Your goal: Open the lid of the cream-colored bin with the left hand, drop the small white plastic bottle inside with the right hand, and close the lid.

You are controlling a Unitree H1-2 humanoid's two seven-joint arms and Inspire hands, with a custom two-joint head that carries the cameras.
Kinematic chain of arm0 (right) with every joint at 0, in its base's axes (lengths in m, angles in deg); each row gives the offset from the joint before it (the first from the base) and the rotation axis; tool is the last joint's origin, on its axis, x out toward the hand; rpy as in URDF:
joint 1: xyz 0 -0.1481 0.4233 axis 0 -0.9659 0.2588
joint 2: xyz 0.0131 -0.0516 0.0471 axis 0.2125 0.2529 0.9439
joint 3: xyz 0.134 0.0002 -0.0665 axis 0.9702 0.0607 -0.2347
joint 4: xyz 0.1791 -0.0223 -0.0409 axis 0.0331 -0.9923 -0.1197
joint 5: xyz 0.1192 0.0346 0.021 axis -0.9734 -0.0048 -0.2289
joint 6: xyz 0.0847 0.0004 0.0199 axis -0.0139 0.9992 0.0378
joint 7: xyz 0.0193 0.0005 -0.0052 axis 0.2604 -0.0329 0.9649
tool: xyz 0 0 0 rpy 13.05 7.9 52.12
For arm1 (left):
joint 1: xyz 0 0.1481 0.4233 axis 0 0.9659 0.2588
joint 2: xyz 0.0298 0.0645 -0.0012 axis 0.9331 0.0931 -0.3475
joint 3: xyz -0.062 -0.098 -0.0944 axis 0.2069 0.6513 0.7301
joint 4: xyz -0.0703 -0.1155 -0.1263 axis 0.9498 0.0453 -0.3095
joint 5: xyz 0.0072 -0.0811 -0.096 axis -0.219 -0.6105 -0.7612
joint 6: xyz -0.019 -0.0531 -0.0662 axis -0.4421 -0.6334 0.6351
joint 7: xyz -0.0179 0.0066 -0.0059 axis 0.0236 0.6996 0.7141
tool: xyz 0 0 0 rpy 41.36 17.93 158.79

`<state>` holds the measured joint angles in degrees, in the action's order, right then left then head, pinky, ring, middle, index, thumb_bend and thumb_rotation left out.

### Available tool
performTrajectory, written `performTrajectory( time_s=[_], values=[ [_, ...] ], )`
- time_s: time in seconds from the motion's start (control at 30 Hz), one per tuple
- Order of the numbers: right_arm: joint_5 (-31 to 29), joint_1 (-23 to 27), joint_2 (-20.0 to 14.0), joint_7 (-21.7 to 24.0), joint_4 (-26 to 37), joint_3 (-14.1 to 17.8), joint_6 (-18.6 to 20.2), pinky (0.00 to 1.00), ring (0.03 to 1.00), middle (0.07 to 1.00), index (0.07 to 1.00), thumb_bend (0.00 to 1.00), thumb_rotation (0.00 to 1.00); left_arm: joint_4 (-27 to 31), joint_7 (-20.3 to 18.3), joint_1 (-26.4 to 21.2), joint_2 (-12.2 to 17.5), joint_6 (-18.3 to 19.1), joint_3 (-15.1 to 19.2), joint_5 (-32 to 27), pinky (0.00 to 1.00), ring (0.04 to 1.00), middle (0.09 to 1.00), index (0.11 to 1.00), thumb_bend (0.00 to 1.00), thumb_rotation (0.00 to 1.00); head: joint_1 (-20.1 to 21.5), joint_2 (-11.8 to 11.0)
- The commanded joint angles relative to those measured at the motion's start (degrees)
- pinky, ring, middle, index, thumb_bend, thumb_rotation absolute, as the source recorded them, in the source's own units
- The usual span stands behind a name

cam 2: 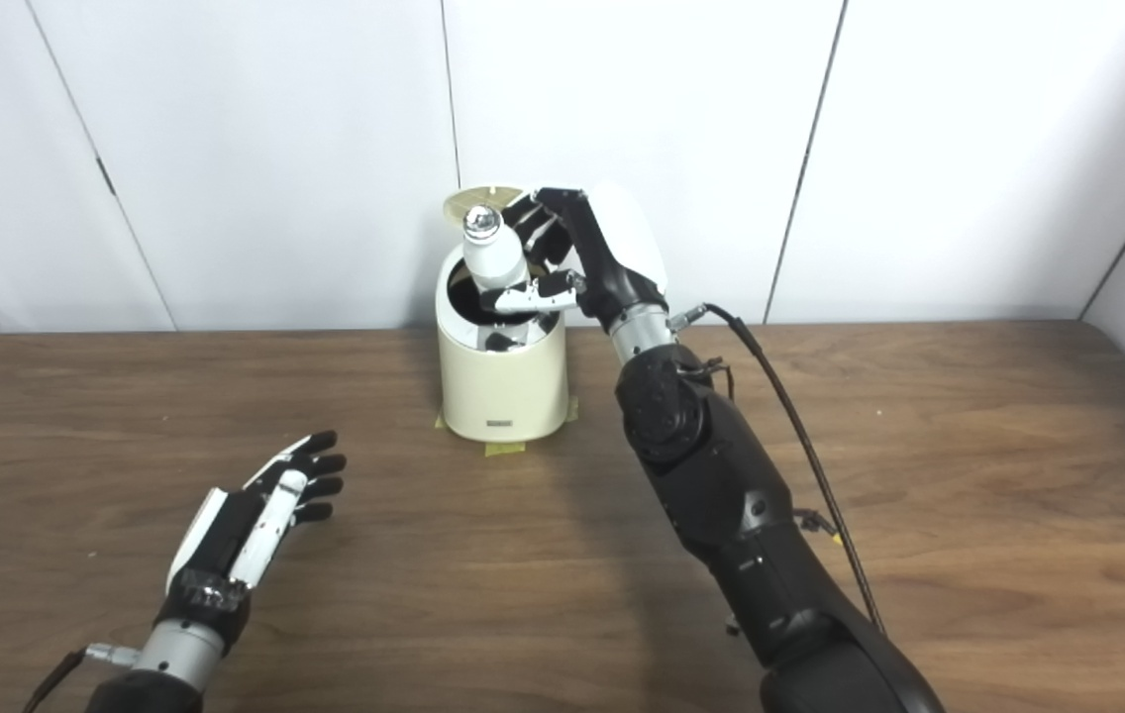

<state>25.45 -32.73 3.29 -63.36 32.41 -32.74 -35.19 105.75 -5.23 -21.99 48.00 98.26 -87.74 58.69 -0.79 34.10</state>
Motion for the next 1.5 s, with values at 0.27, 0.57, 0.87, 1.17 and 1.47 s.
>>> performTrajectory(
  time_s=[0.27,0.57,0.87,1.17,1.47],
  values=[
    [0.79,2.96,-0.97,0.28,2.61,-0.34,0.81,0.40,0.423,0.489,0.530,0.52,0.00,1.48,0.66,-1.40,0.32,-2.21,0.14,0.14,0.81,0.842,0.853,0.915,0.42,0.97,0.26,0.17],
    [0.66,3.19,-1.05,0.33,2.24,-0.54,0.85,0.43,0.440,0.495,0.512,0.52,0.00,1.54,0.62,-1.62,0.42,-2.01,-0.01,0.41,0.80,0.836,0.842,0.914,0.41,0.97,0.34,0.21],
    [1.56,3.21,-1.58,1.16,2.69,-1.12,2.32,0.50,0.570,0.506,0.482,0.53,0.00,1.49,0.57,-1.68,0.48,-2.16,-0.17,0.40,0.80,0.826,0.835,0.916,0.43,0.97,0.51,0.43],
    [1.66,2.89,-1.64,1.73,3.34,-1.02,3.34,0.50,0.555,0.497,0.488,0.53,0.00,1.62,0.59,-1.51,0.61,-2.14,-0.32,0.68,0.79,0.824,0.834,0.915,0.43,0.97,0.44,0.62],
    [1.49,2.58,-1.52,2.29,3.66,-1.06,3.60,0.51,0.561,0.494,0.492,0.53,0.00,2.08,0.48,-1.31,0.90,-1.76,-0.36,0.84,0.81,0.830,0.835,0.910,0.44,0.97,0.54,0.77]
  ],
)
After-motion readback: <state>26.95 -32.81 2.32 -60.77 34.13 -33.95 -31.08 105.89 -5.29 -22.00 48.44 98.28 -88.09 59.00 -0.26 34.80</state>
